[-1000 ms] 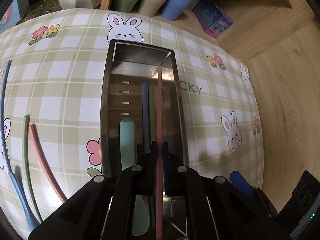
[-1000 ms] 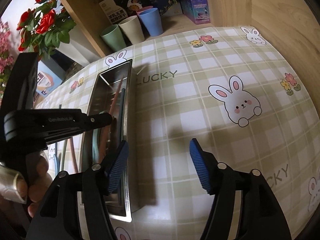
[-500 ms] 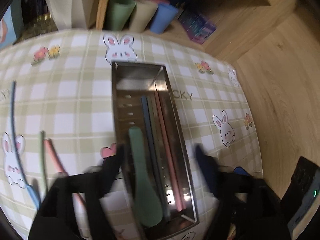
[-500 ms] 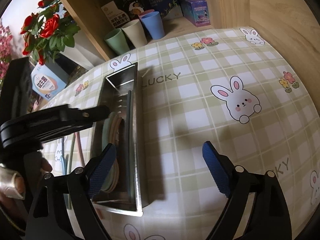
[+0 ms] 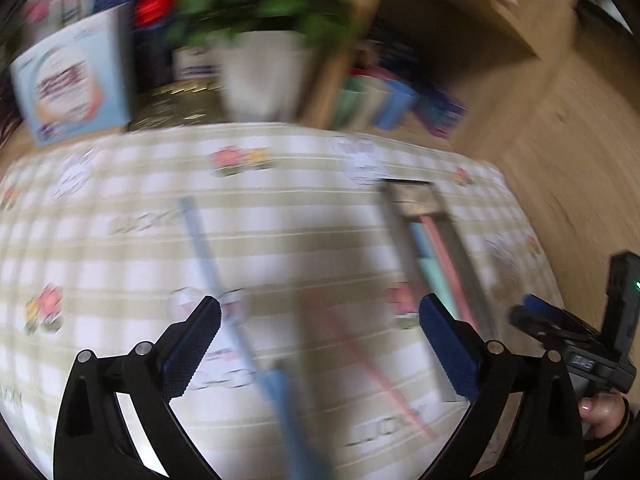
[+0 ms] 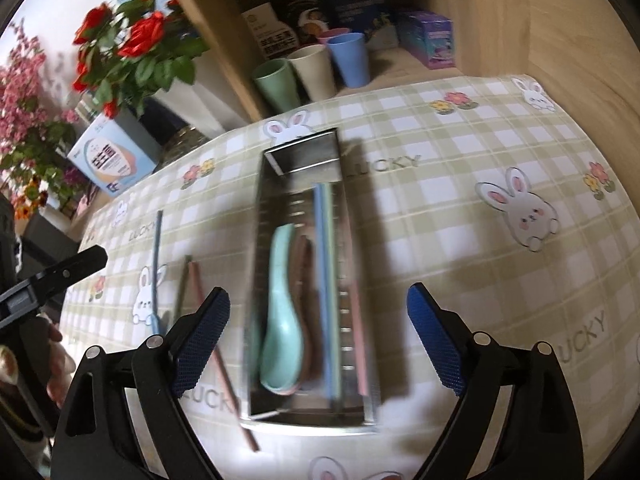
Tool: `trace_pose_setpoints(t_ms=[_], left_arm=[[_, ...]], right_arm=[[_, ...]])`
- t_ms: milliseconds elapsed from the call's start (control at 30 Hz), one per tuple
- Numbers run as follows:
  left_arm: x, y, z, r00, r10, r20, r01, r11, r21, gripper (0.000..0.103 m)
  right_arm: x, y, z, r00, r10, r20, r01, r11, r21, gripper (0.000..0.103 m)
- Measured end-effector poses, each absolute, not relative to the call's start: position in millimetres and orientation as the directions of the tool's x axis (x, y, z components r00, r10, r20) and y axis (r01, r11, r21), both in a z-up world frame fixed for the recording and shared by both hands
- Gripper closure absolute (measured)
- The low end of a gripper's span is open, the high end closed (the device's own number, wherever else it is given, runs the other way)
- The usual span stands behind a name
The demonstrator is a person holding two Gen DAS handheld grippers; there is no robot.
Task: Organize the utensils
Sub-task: 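Close the left gripper on the blue chopstick lying on the table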
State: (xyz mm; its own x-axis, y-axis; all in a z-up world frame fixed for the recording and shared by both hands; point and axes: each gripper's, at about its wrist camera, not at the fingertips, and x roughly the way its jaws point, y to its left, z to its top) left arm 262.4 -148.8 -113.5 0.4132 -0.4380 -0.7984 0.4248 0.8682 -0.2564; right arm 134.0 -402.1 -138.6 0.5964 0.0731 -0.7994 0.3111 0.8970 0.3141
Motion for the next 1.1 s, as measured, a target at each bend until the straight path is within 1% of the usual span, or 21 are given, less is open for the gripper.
trace_pose_setpoints(t_ms=[67,100,200,233,333,400,433,533,833,1033,1100], left_arm=[[268.1,-127.3,-122.4,0.432,-0.405,-0.806,0.369,0.895,-0.252,0.006],[269.5,-118.3,-128.7,0.449,-0.363,-0.816,0.337,0.915,-0.222,0.006],[268.6,-105.7,-144.8,0.453,-0.309,-0.836,0.328,0.93,-0.167,0.008],[267.6,-104.6,-148.6,0.451,-0.306,-0.838,0.334,0.929,-0.159,0.012],[269.6,-101.7,-162.7,0.436,-0.297,-0.85,0.335,0.93,-0.153,0.021],[275.9,-100.3,-170.3,0.42,-0.304,-0.855,0.307,0.934,-0.181,0.035],[279.1,-99.8,-173.1,0.415,-0.306,-0.857,0.293,0.936,-0.193,0.04],[295.6,-106.7,-177.6,0.414,-0.307,-0.857,0.261,0.942,-0.211,0.047],[333.6,-142.9,-190.0,0.406,-0.258,-0.877,0.285,0.947,-0.147,0.058],[345.1,-151.8,-196.3,0.415,-0.217,-0.884,0.294,0.951,-0.096,0.067],[347.7,-152.0,-196.9,0.427,-0.215,-0.878,0.292,0.952,-0.091,0.069]], right_arm=[[137.7,-393.3,-136.4,0.597,0.081,-0.798,0.293,0.904,0.311,0.016],[140.1,-387.4,-134.8,0.596,0.087,-0.798,0.28,0.909,0.308,0.016],[143.5,-376.2,-133.5,0.584,0.118,-0.803,0.247,0.917,0.314,0.016],[144.2,-372.5,-133.3,0.577,0.118,-0.808,0.238,0.922,0.306,0.016],[144.2,-363.0,-135.4,0.549,0.092,-0.831,0.236,0.936,0.26,0.016],[142.9,-361.7,-138.2,0.539,0.091,-0.837,0.245,0.934,0.259,0.016],[141.9,-361.7,-139.3,0.535,0.079,-0.841,0.255,0.934,0.25,0.016],[140.9,-361.6,-139.9,0.527,0.057,-0.848,0.265,0.937,0.228,0.016],[134.0,-371.6,-138.9,0.533,0.053,-0.845,0.271,0.935,0.229,0.016],[126.9,-380.7,-144.3,0.534,0.041,-0.845,0.306,0.922,0.238,0.016],[125.6,-382.0,-145.9,0.531,0.038,-0.847,0.312,0.92,0.236,0.016]])
